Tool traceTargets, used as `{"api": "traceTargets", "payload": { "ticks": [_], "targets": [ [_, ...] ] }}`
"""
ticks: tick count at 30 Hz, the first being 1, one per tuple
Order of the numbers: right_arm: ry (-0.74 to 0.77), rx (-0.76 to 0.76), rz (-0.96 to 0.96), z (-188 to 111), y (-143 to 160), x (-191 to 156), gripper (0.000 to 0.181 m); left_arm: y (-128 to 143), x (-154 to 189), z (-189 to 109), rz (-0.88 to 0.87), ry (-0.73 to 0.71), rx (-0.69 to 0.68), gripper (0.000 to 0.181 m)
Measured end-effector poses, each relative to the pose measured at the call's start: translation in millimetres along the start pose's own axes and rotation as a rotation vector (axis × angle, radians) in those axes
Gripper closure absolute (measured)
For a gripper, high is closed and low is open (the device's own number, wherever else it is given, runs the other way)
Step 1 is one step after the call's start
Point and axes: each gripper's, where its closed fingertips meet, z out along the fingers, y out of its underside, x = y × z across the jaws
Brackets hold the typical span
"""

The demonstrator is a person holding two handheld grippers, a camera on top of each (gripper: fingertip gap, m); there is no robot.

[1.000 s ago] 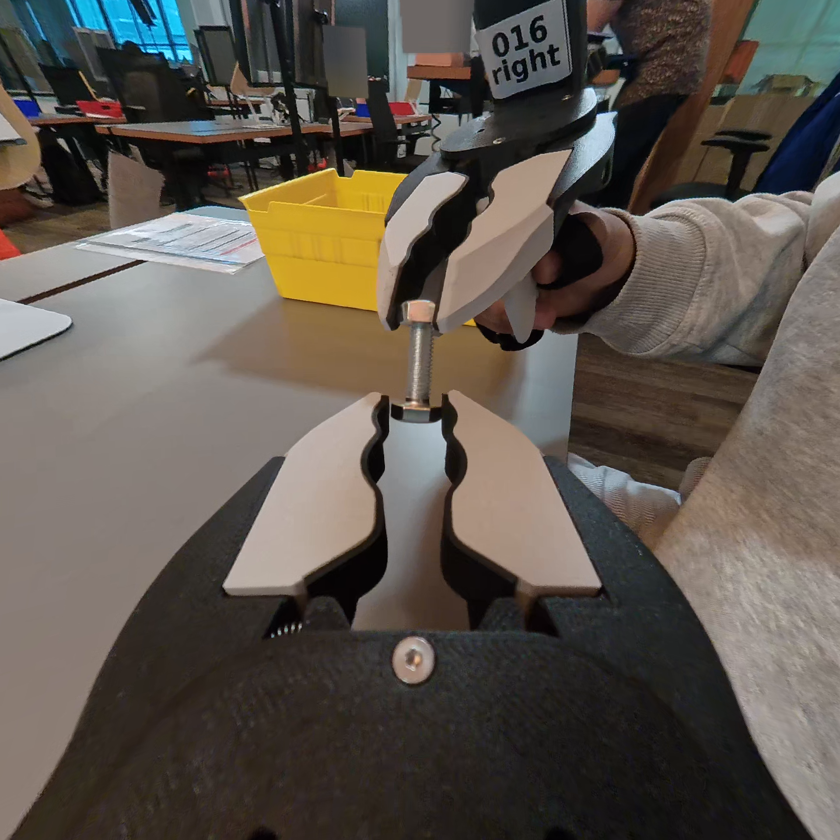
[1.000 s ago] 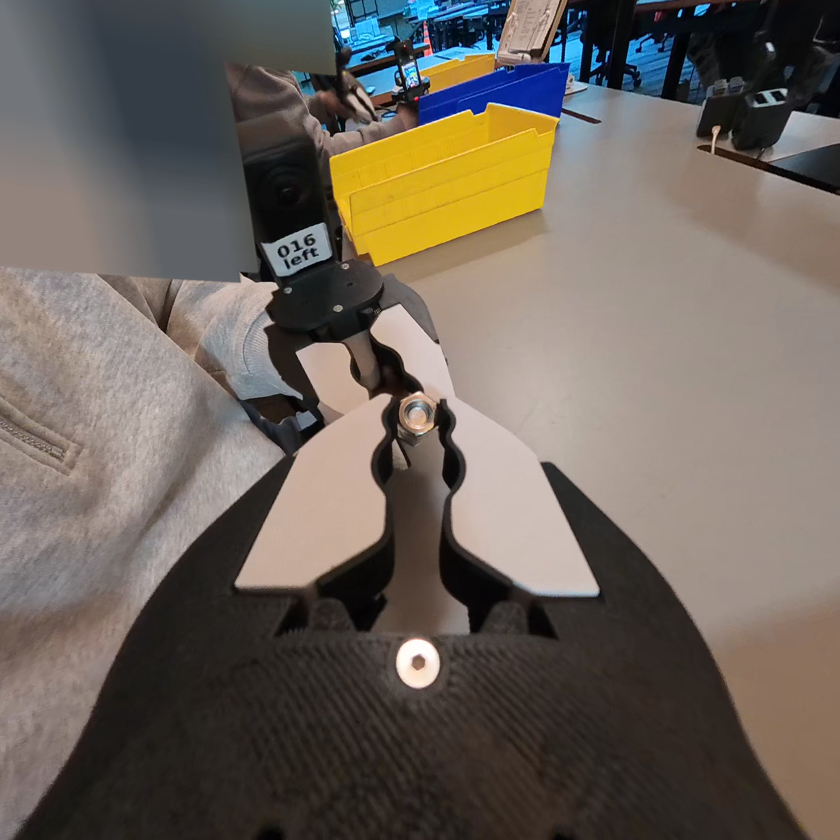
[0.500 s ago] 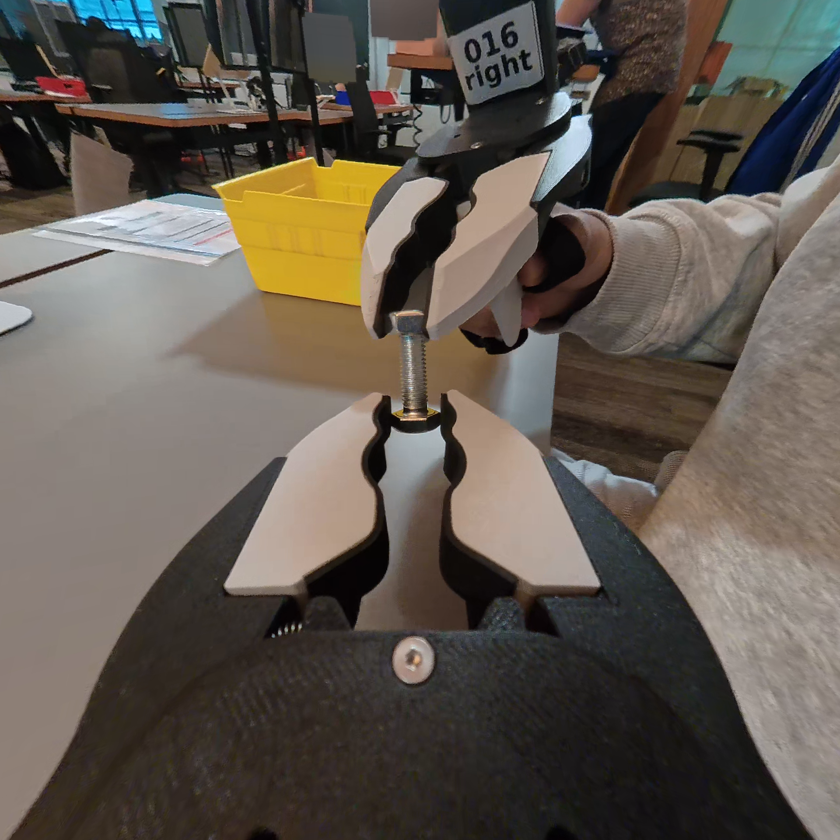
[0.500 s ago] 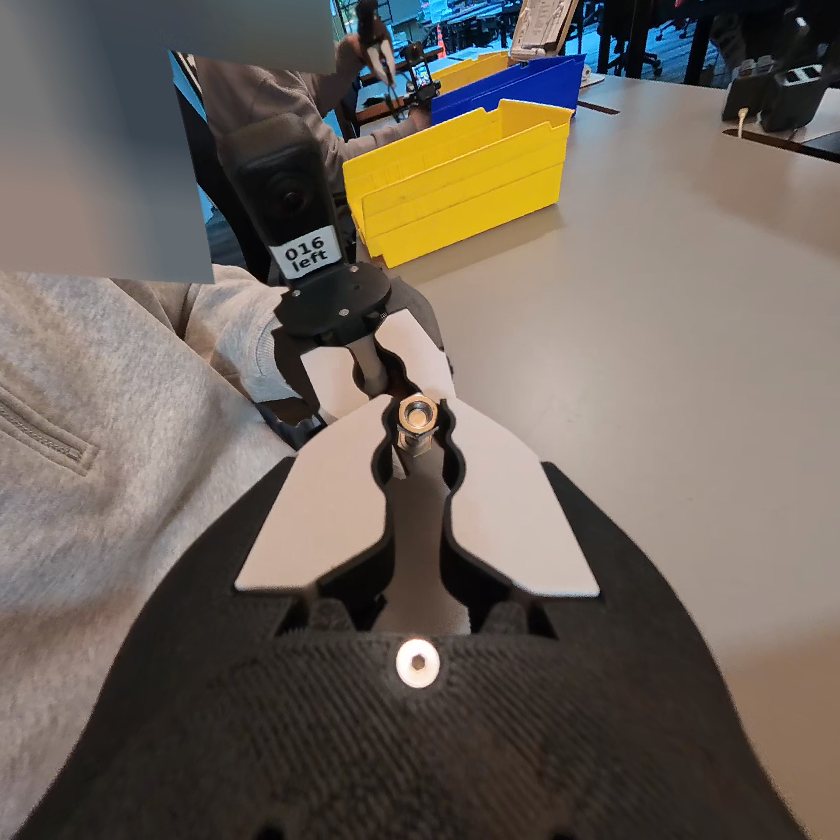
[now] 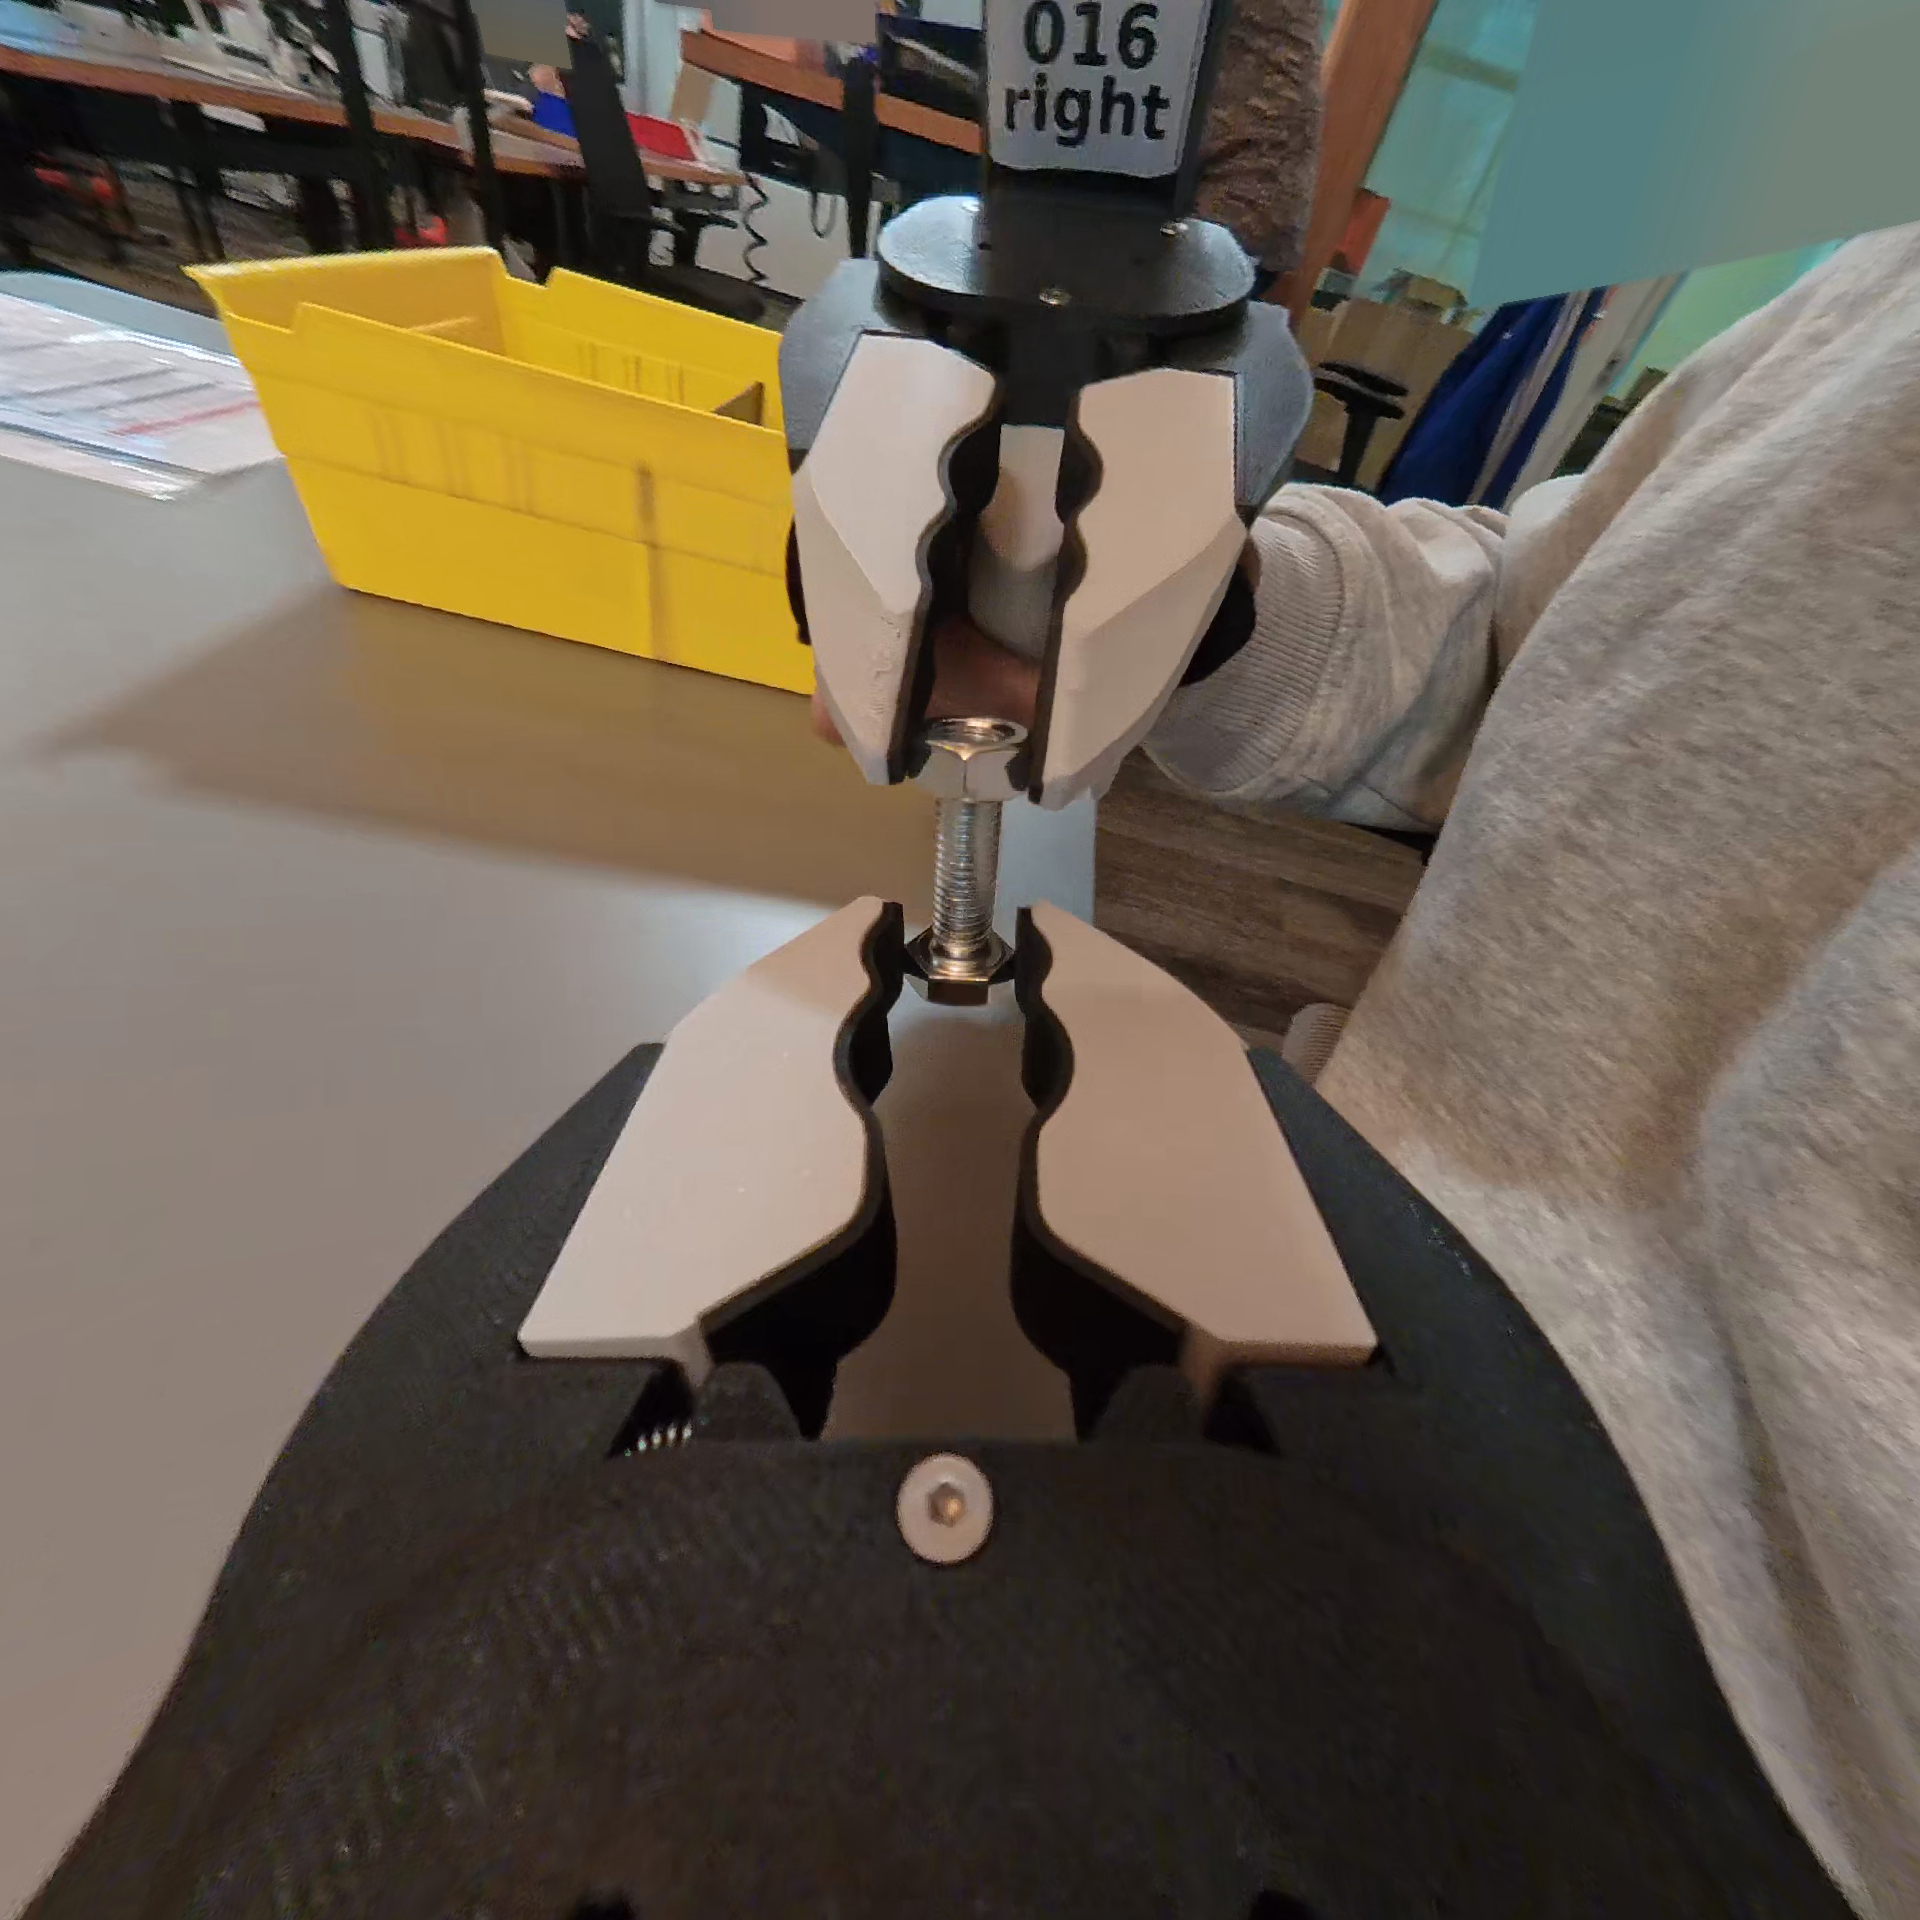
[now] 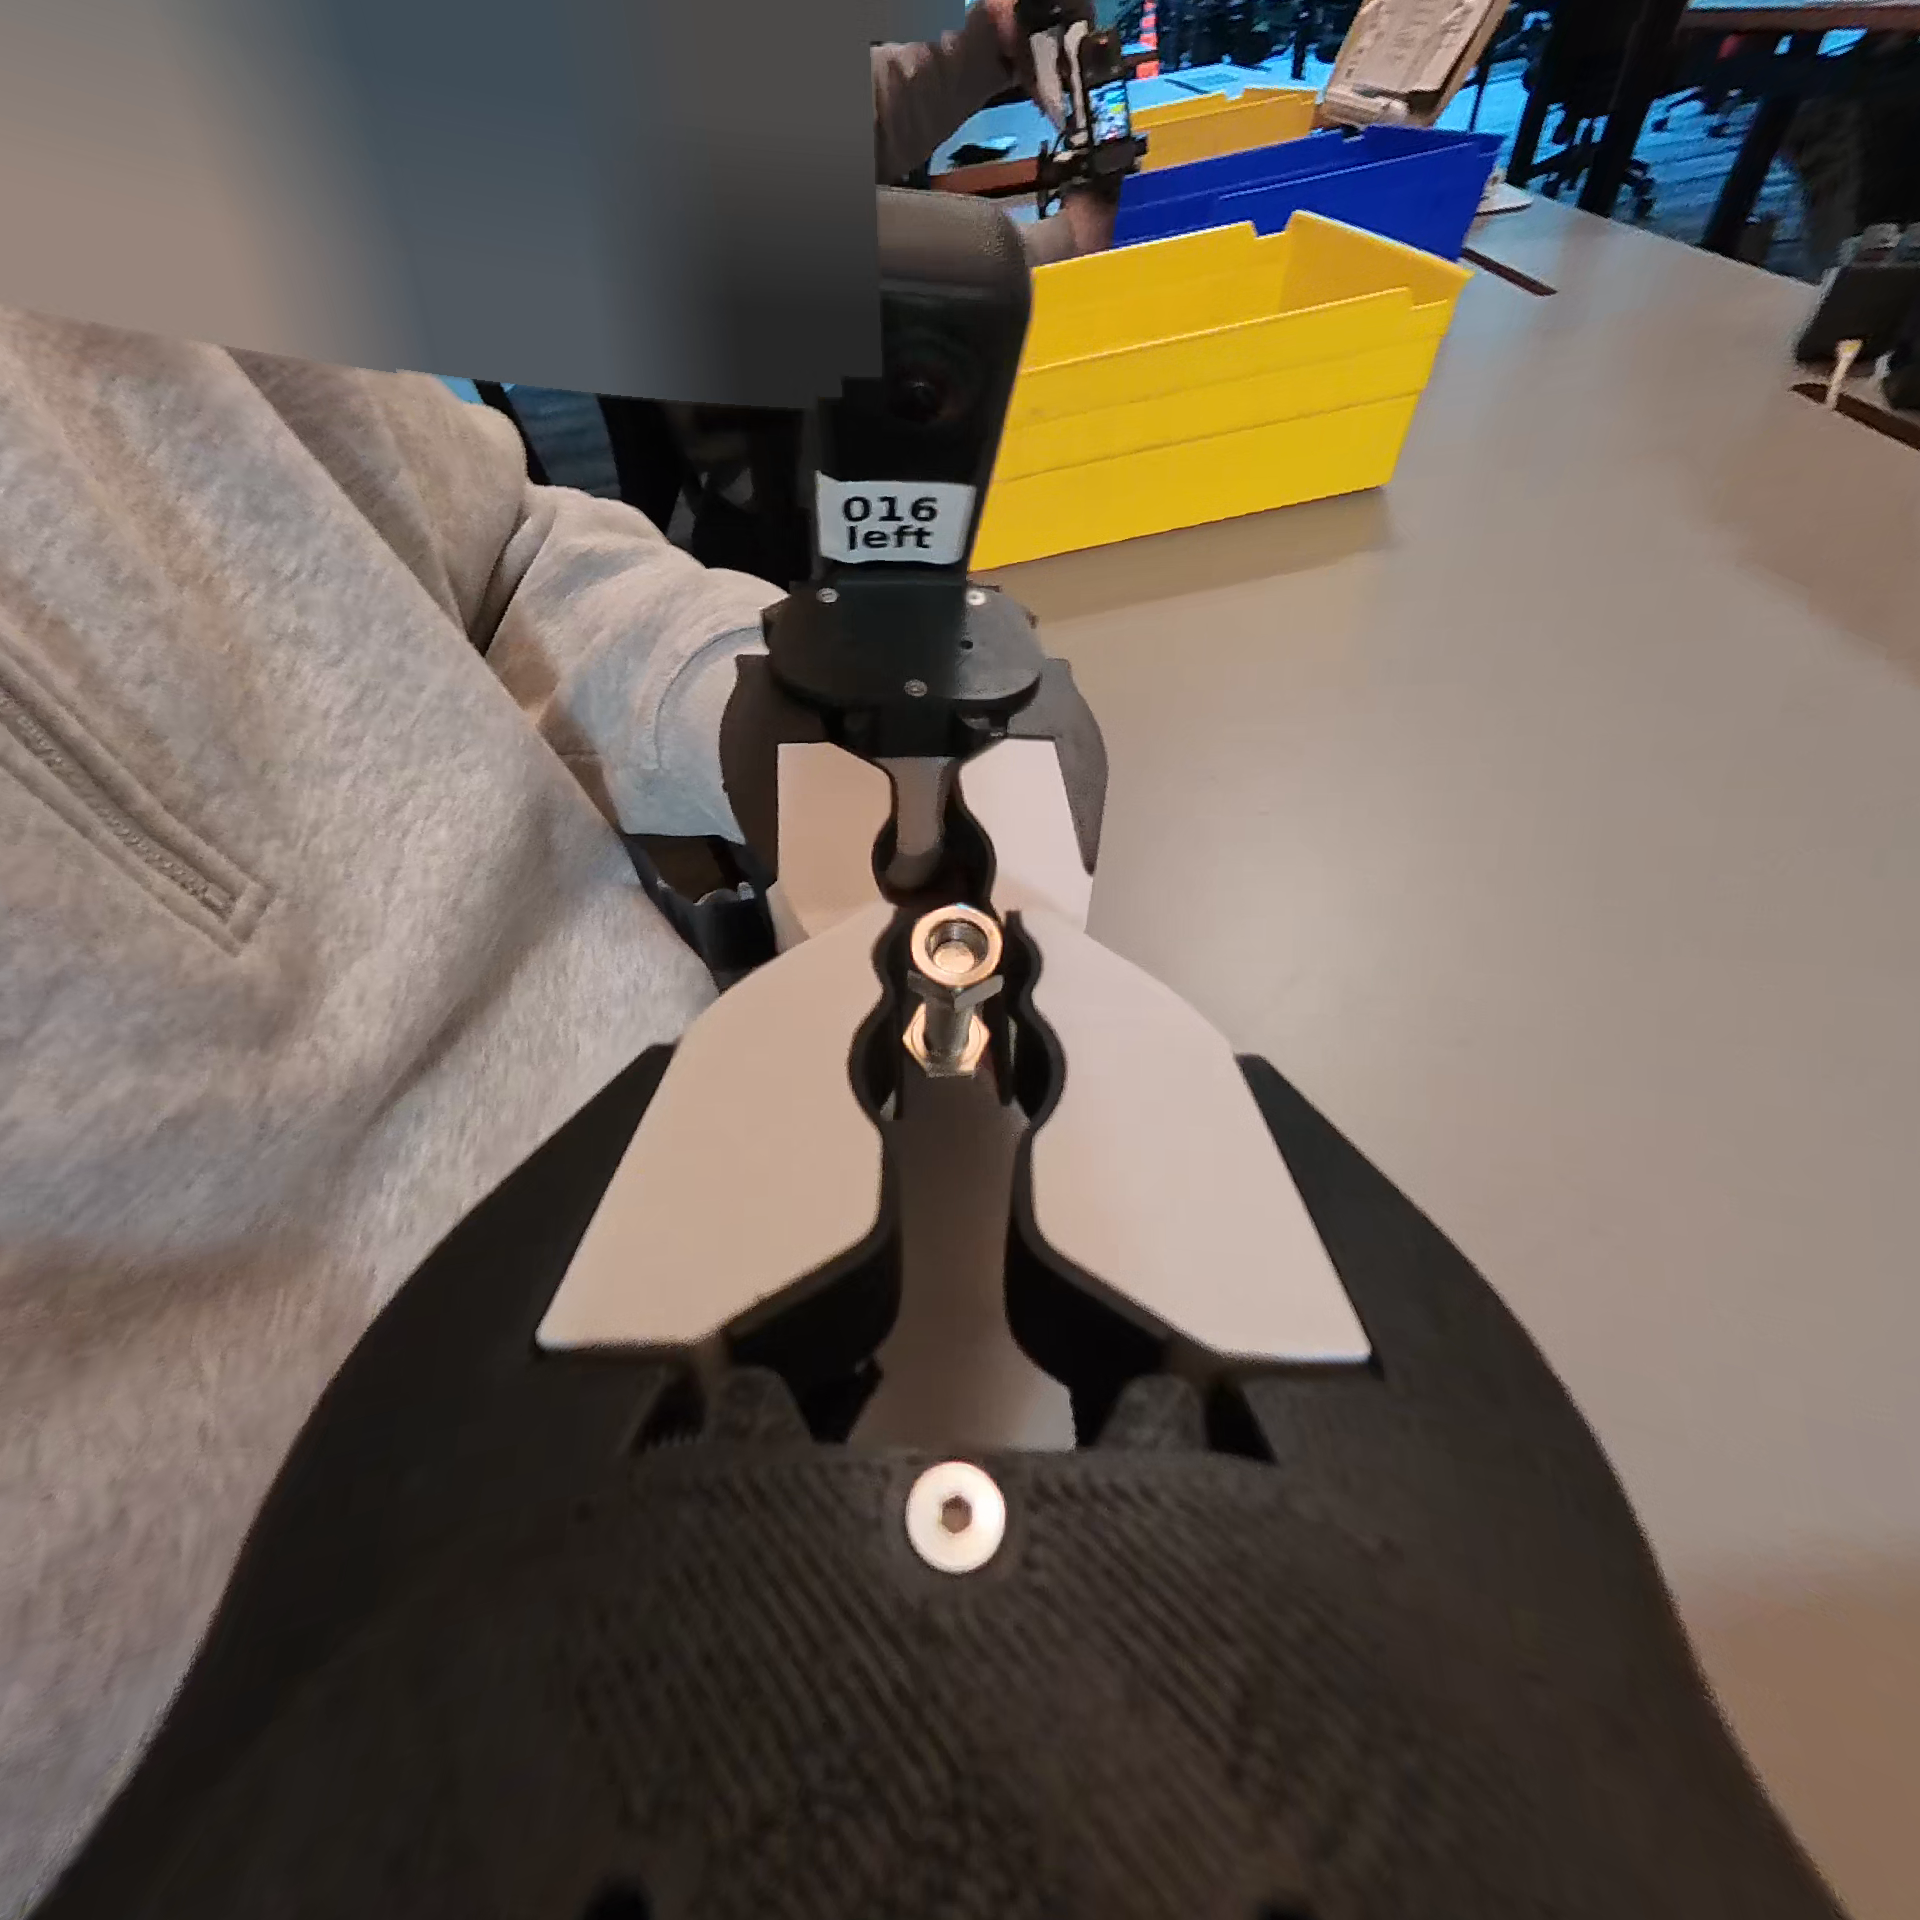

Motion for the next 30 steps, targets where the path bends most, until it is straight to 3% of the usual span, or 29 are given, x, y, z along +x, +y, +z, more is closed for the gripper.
{"api": "traceTargets", "payload": {
  "ticks": [12, 30],
  "targets": [
    [-0.223, 0.064, -0.012, -2.3, -3.5, -30.3, 0.164, -0.7, 36.0, -1.3, -0.044, 0.242, 0.019, 0.161],
    [-0.296, 0.089, -0.033, -3.5, -7.4, -42.3, 0.164, 3.9, 51.7, -0.8, 0.004, 0.311, -0.002, 0.161]
  ]
}}
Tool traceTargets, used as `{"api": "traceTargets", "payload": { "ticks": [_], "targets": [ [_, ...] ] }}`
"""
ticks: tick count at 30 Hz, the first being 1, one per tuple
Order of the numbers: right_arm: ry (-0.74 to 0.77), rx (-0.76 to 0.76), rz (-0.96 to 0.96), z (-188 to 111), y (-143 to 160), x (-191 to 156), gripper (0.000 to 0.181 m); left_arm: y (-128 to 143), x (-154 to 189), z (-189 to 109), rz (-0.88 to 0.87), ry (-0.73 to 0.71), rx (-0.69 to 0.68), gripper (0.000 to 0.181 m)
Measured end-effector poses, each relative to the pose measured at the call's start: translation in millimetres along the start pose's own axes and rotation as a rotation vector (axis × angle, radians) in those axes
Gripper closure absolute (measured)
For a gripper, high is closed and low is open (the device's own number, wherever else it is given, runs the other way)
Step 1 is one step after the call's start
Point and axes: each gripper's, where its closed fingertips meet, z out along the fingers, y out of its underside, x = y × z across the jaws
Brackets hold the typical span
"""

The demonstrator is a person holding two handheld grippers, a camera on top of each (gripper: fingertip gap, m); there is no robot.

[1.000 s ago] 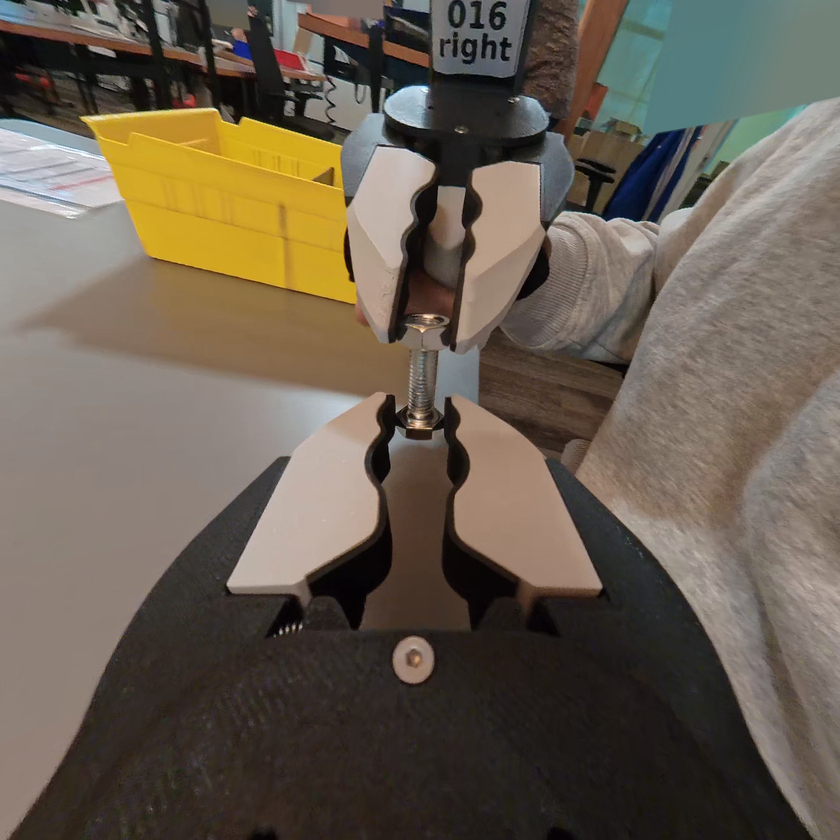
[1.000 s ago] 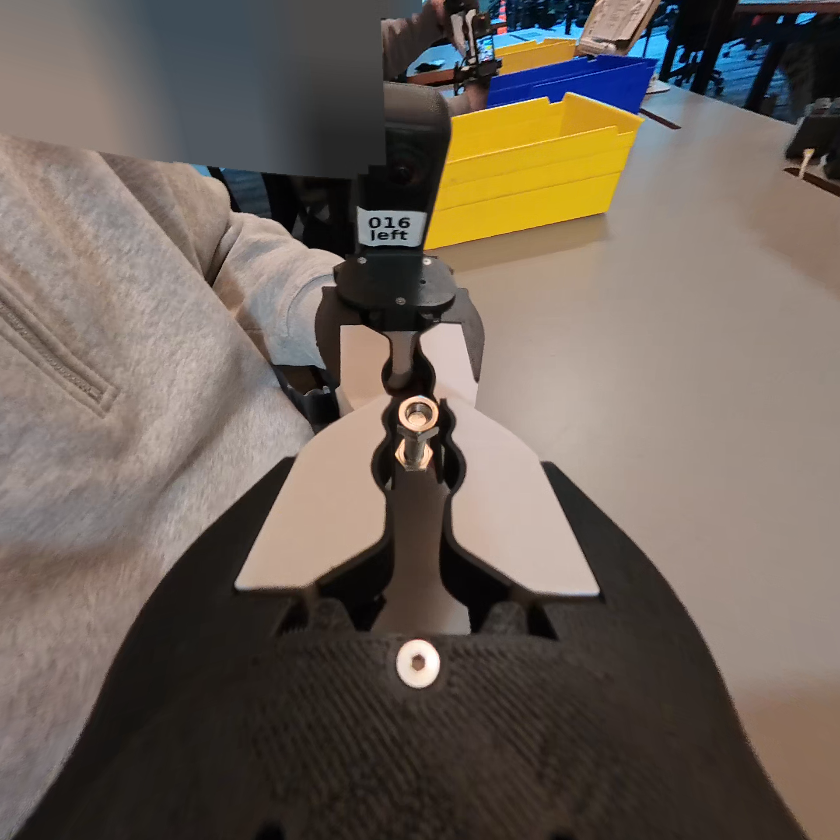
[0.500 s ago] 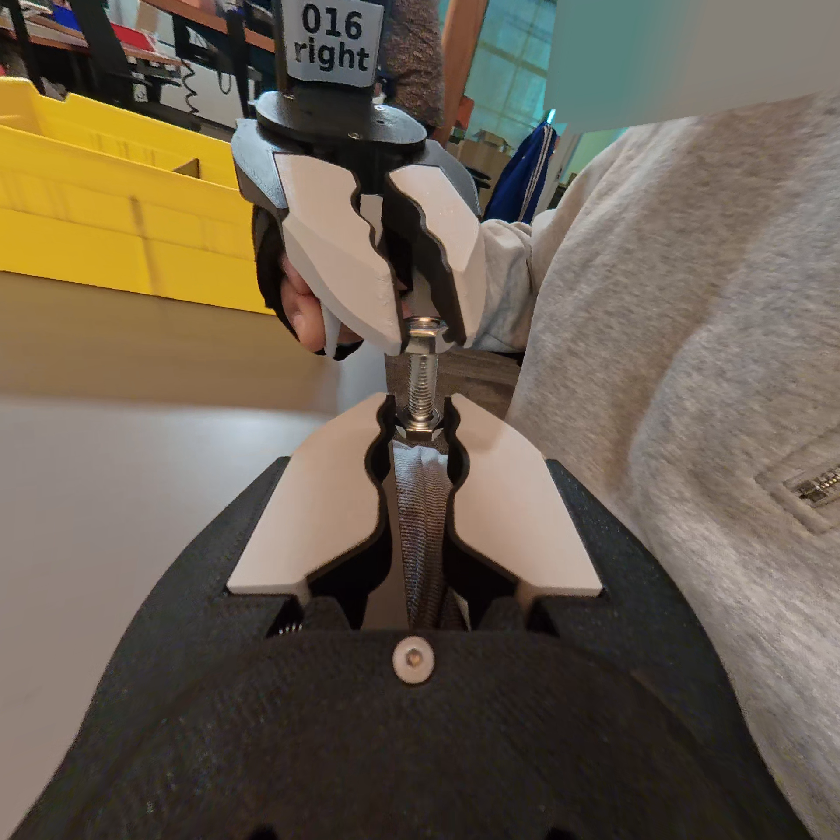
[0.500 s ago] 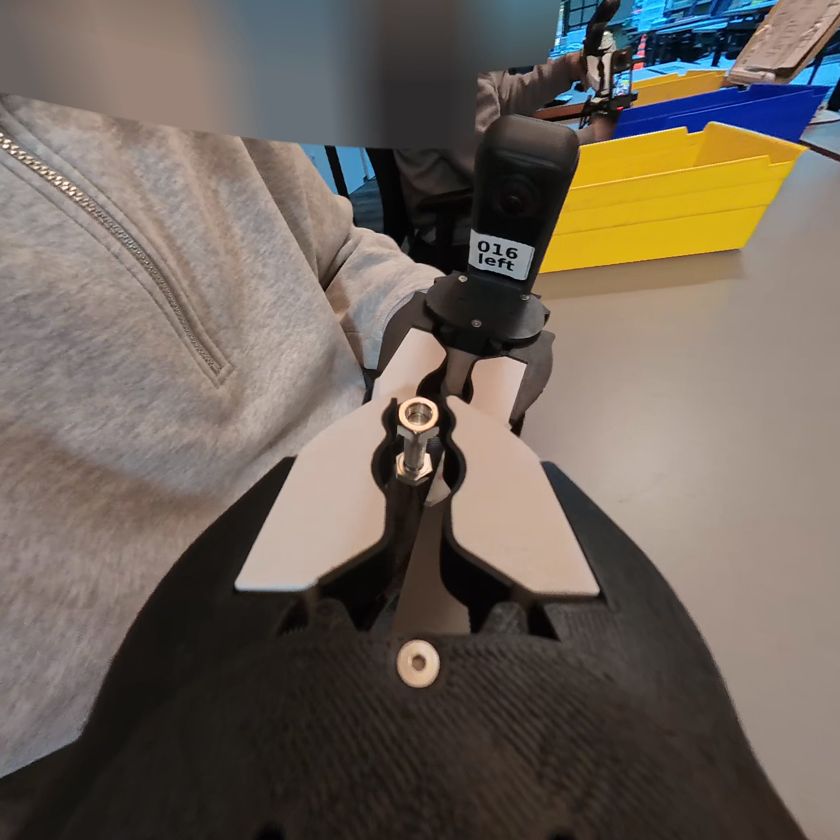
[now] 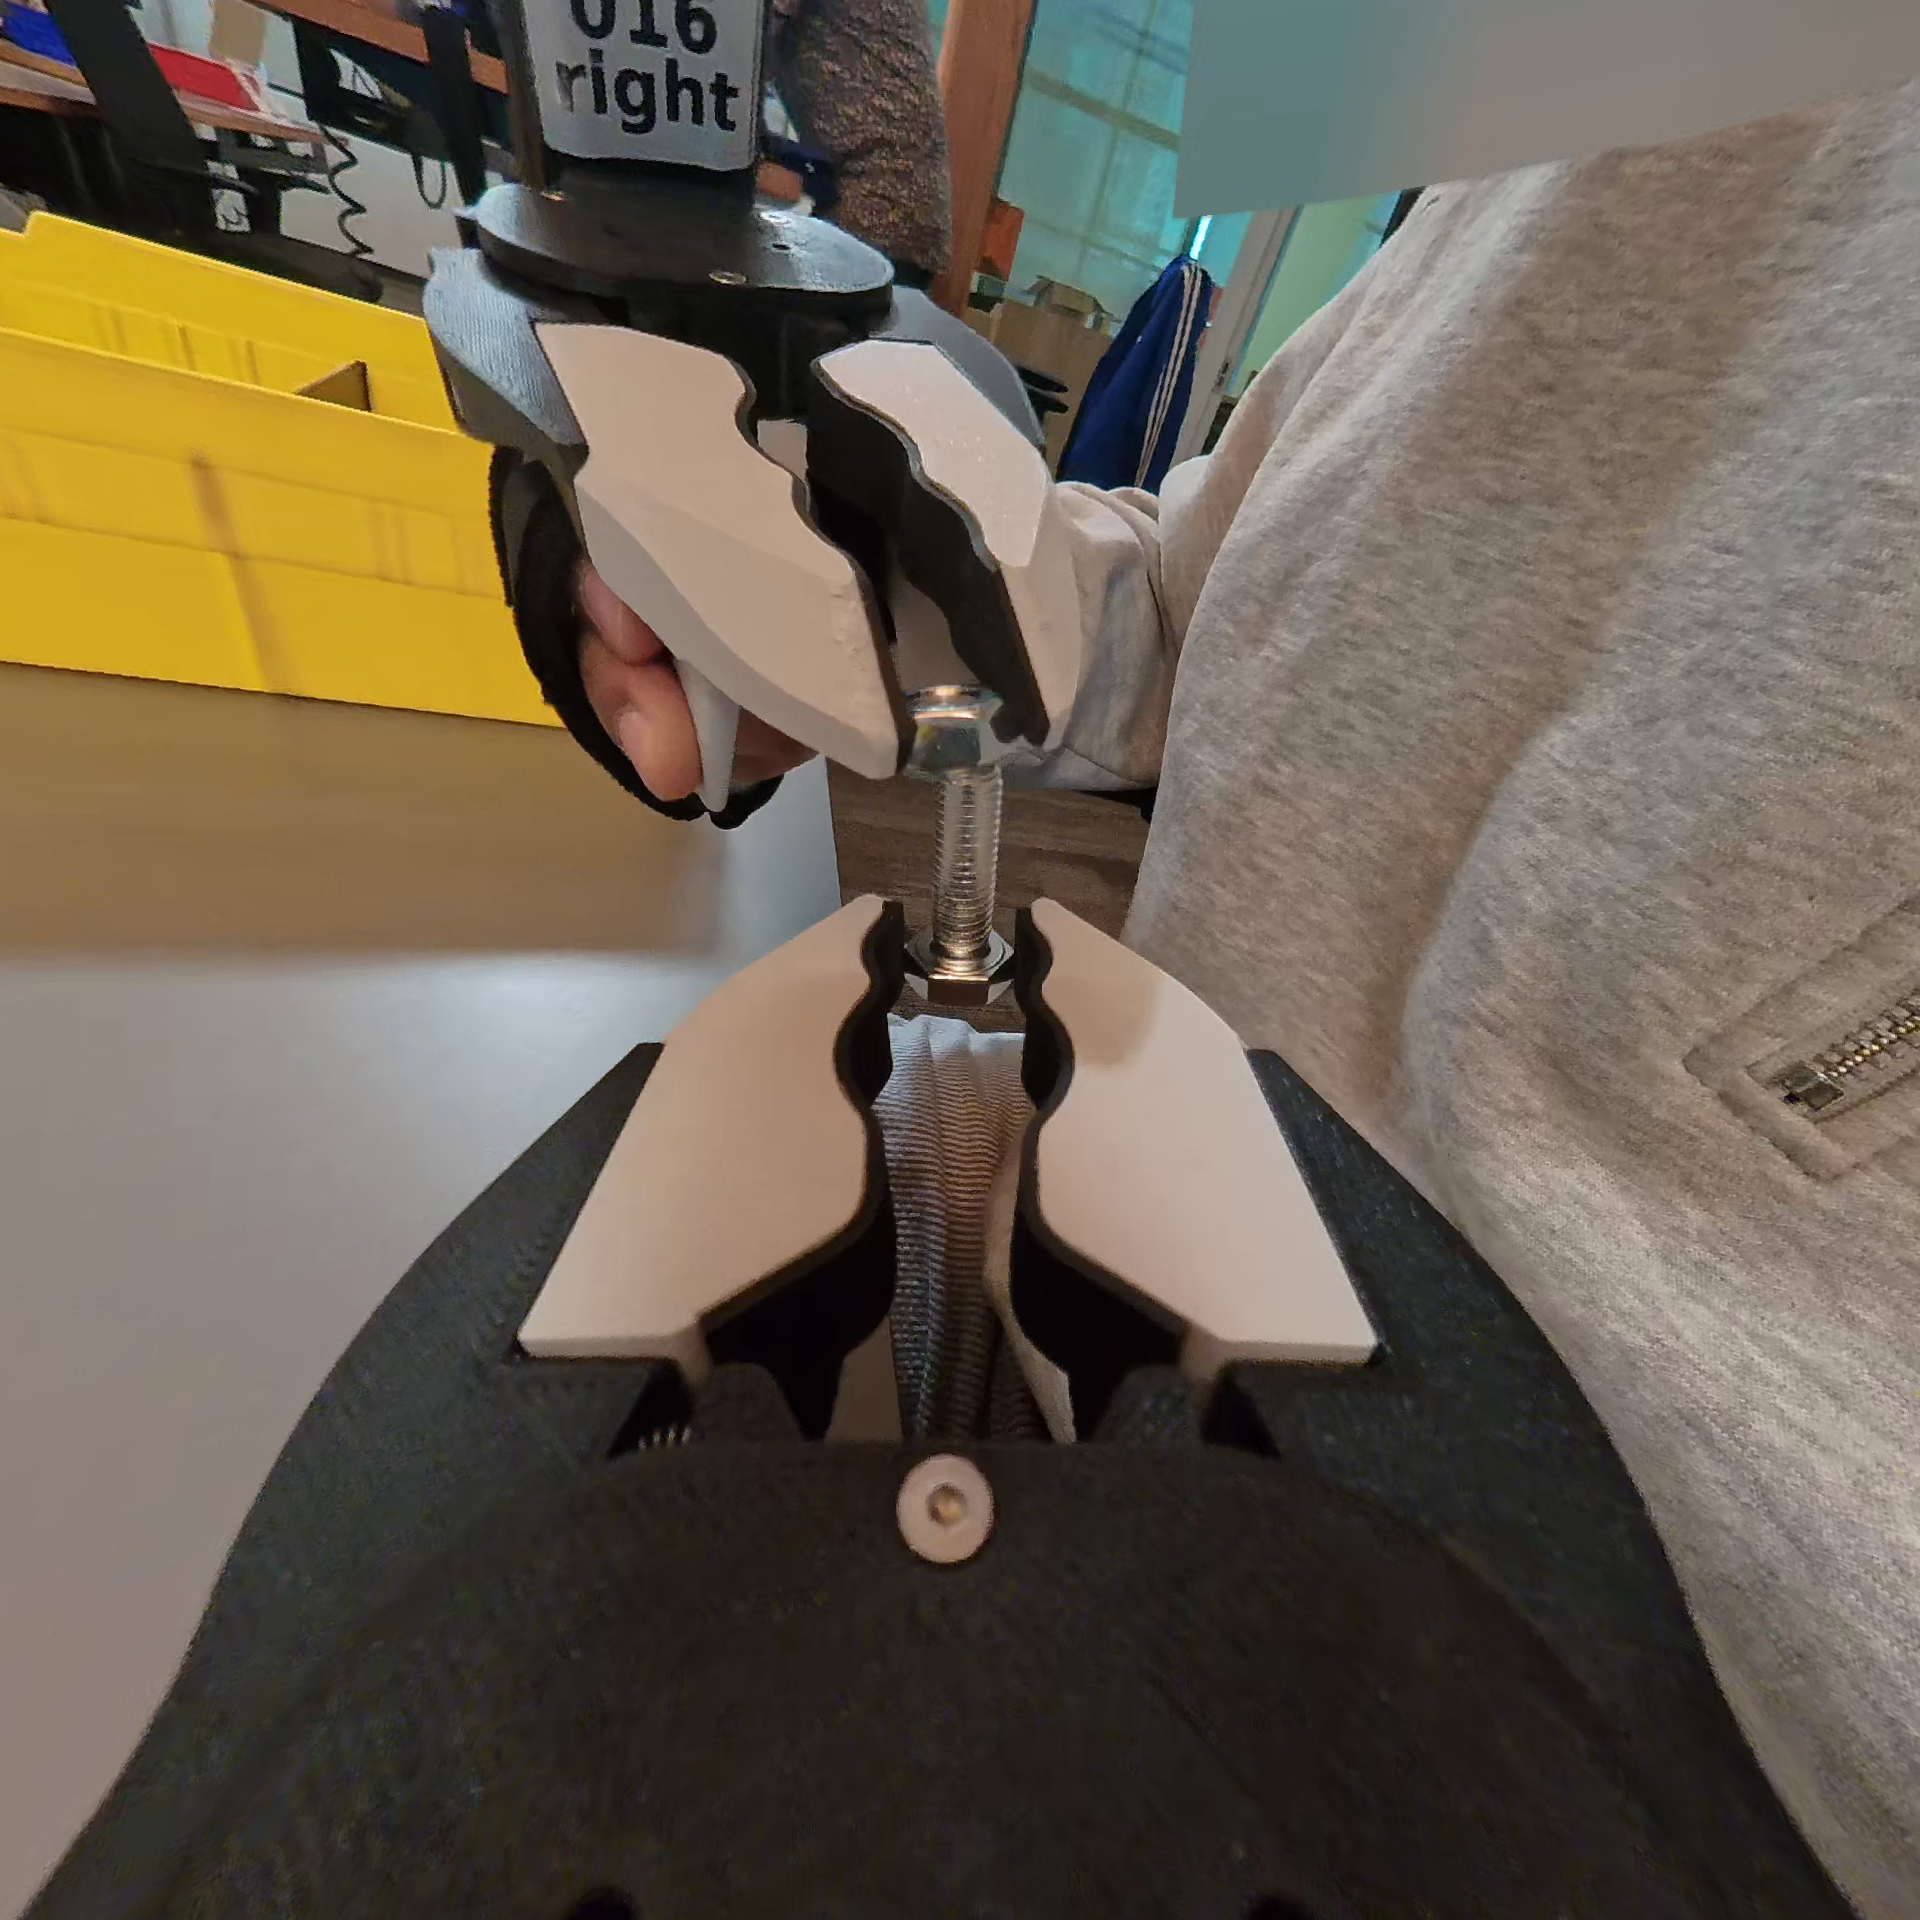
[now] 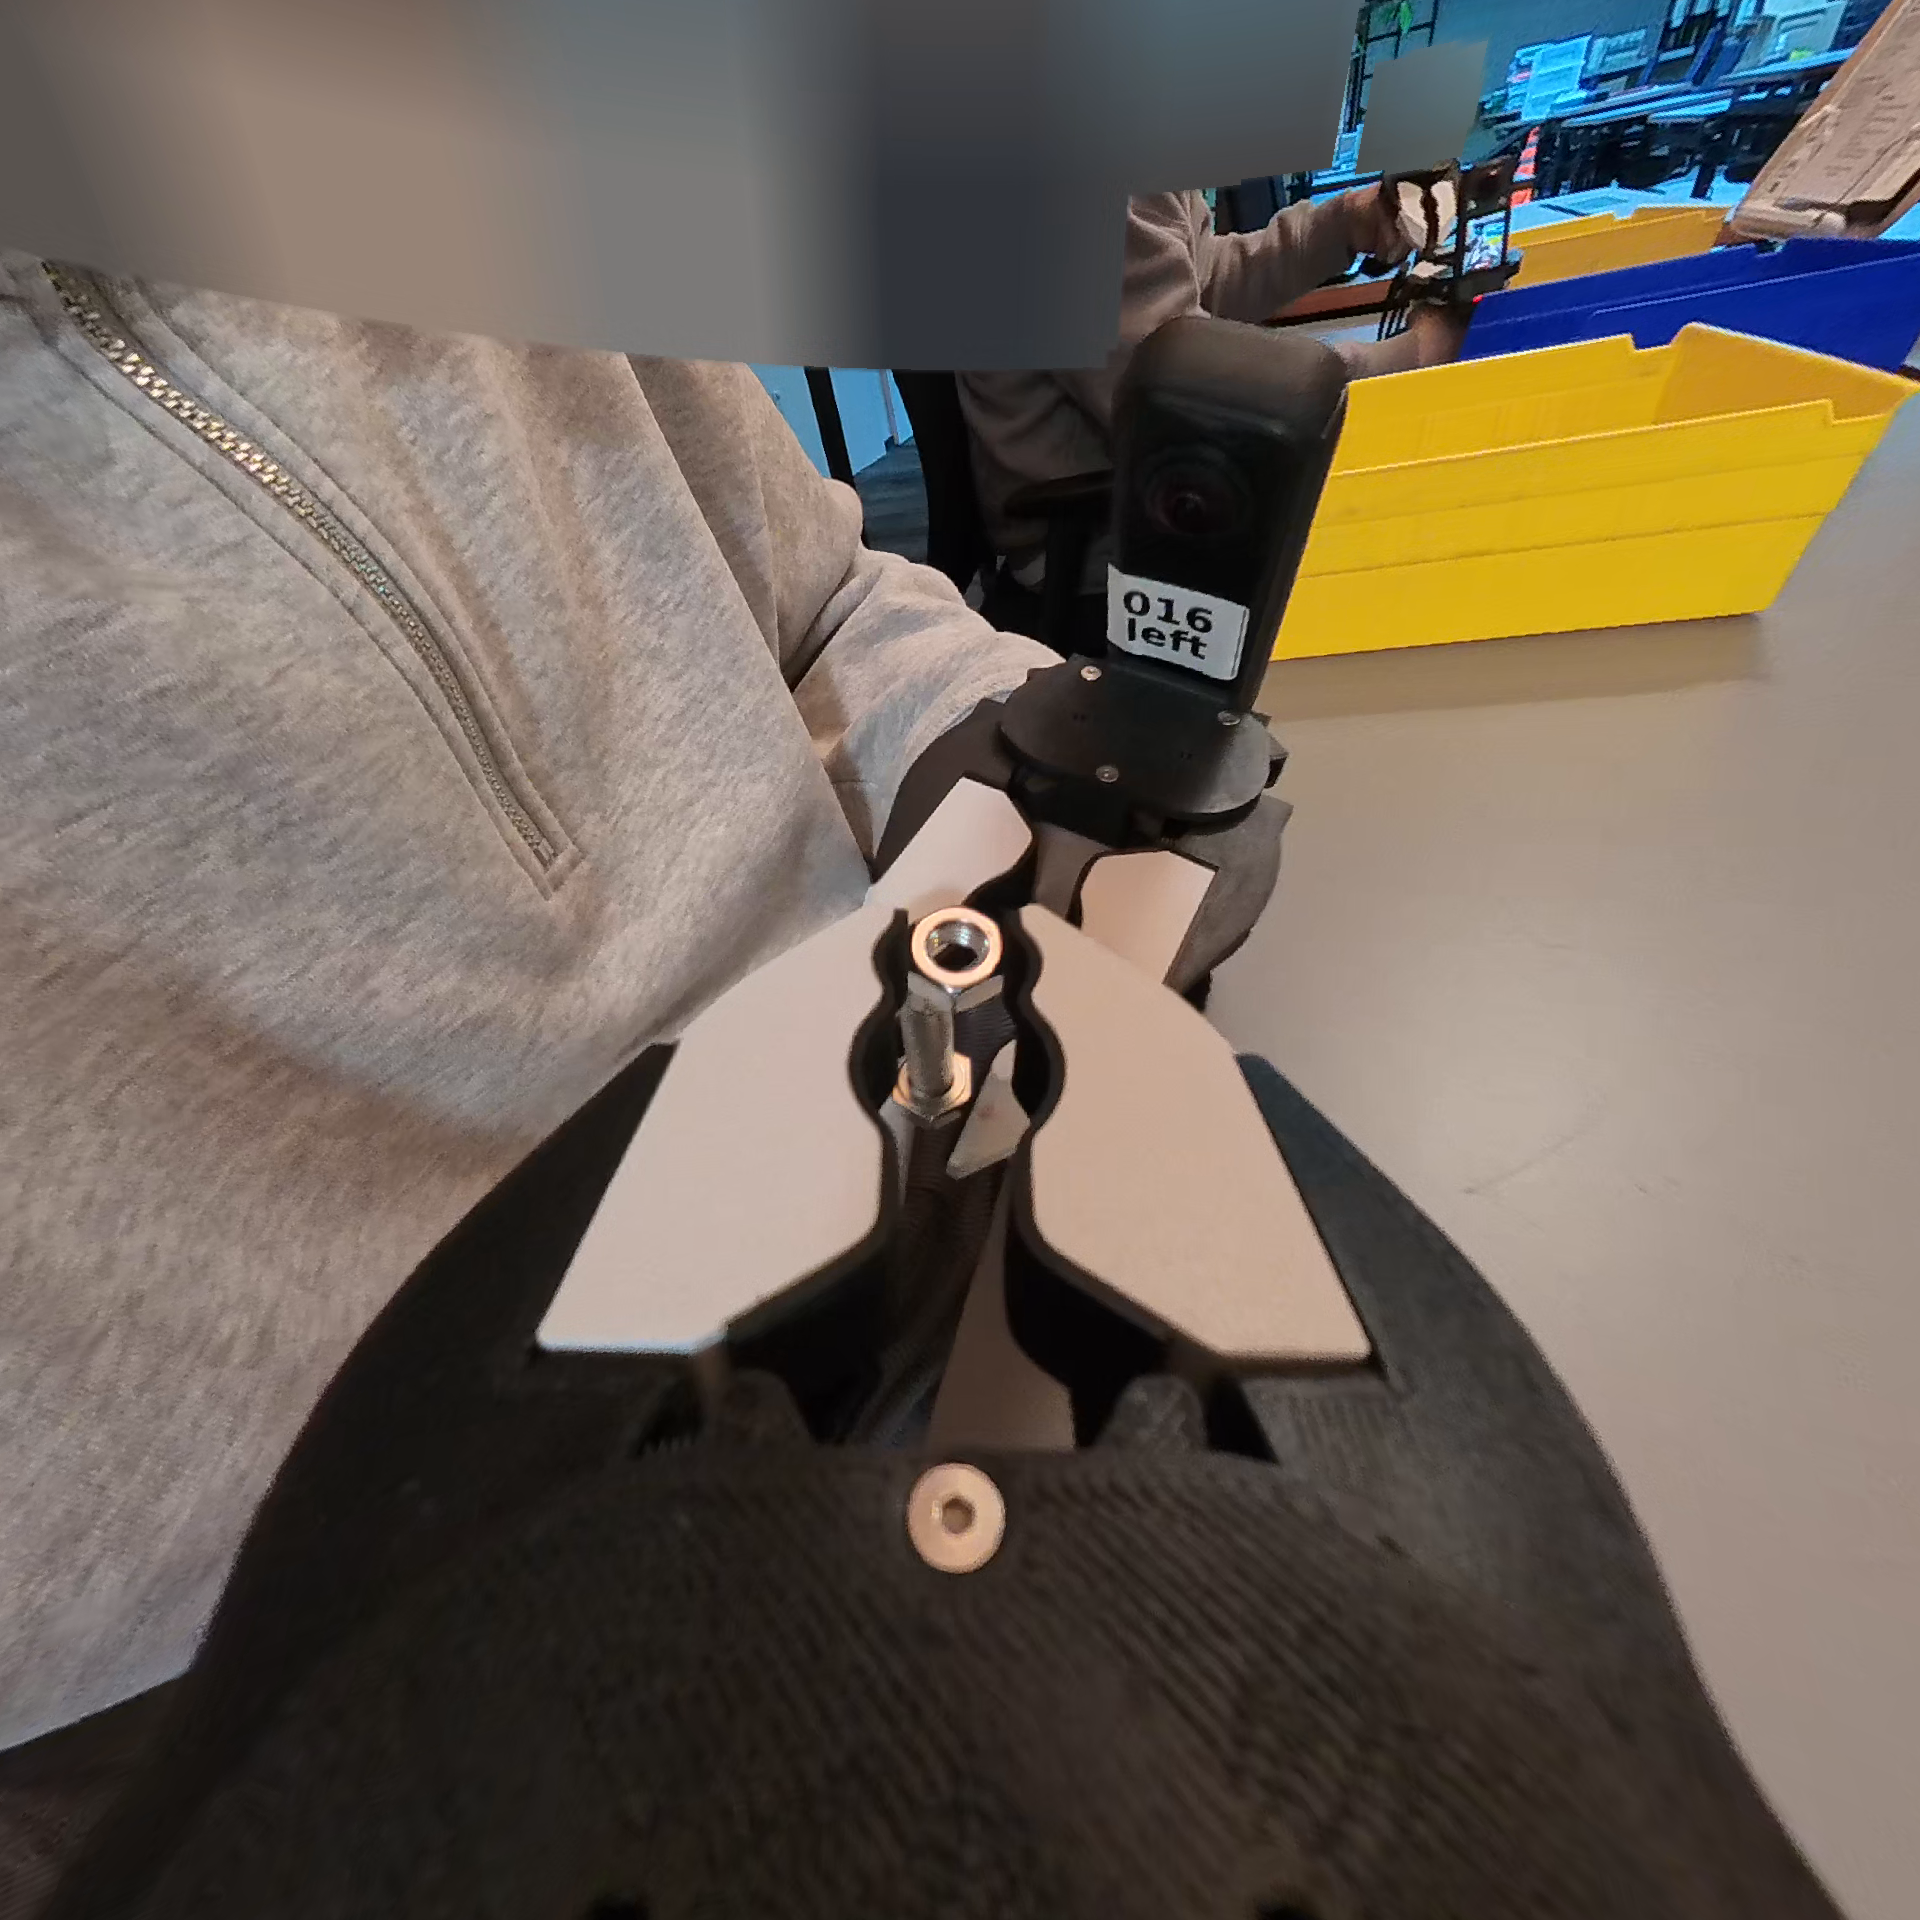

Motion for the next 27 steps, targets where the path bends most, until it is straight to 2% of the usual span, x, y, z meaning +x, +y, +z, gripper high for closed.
{"api": "traceTargets", "payload": {
  "ticks": [3, 6, 8, 10, 12, 14, 15, 17, 20, 24, 27],
  "targets": [
    [0.089, 0.01, -0.021, -3.3, -8.5, 9.1, 0.164, -2.8, -4.0, -1.5, 0.0, -0.024, 0.018, 0.161],
    [0.378, 0.05, -0.034, -30.5, -25.9, 40.3, 0.164, -6.1, -10.1, -4.2, -0.004, -0.061, 0.039, 0.161],
    [0.619, 0.151, -0.016, -75.3, -41.1, 56.7, 0.164, -8.7, -14.0, -6.5, -0.008, -0.085, 0.056, 0.16],
    [0.865, 0.248, 0.0, -136.7, -44.4, 60.5, 0.164, -11.9, -17.2, -9.2, -0.01, -0.106, 0.077, 0.161],
    [1.153, 0.281, 0.061, -206.6, -24.9, 56.5, 0.164, -15.3, -21.8, -11.4, -0.029, -0.125, 0.105, 0.161],
    [1.379, 0.313, 0.203, -264.8, 5.6, 41.8, 0.164, -18.8, -30.7, -15.2, -0.037, -0.179, 0.142, 0.161],
    [1.432, 0.345, 0.228, -282.6, 10.2, 30.1, 0.164, -20.2, -32.5, -16.9, -0.032, -0.189, 0.151, 0.161],
    [1.466, 0.364, 0.215, -299.6, 1.8, 11.3, 0.164, -22.0, -33.8, -18.4, -0.034, -0.191, 0.157, 0.161],
    [1.577, 0.251, 0.129, -321.6, -2.4, 0.3, 0.164, -18.5, -33.6, -15.3, -0.046, -0.18, 0.143, 0.161],
    [1.699, 0.244, 0.236, -368.0, 34.7, -9.3, 0.164, -16.8, -31.4, -11.3, -0.037, -0.174, 0.13, 0.161],
    [1.638, 0.342, 0.389, -383.0, 61.6, -9.3, 0.164, -18.2, -31.1, -12.3, -0.035, -0.176, 0.136, 0.161]
  ]
}}
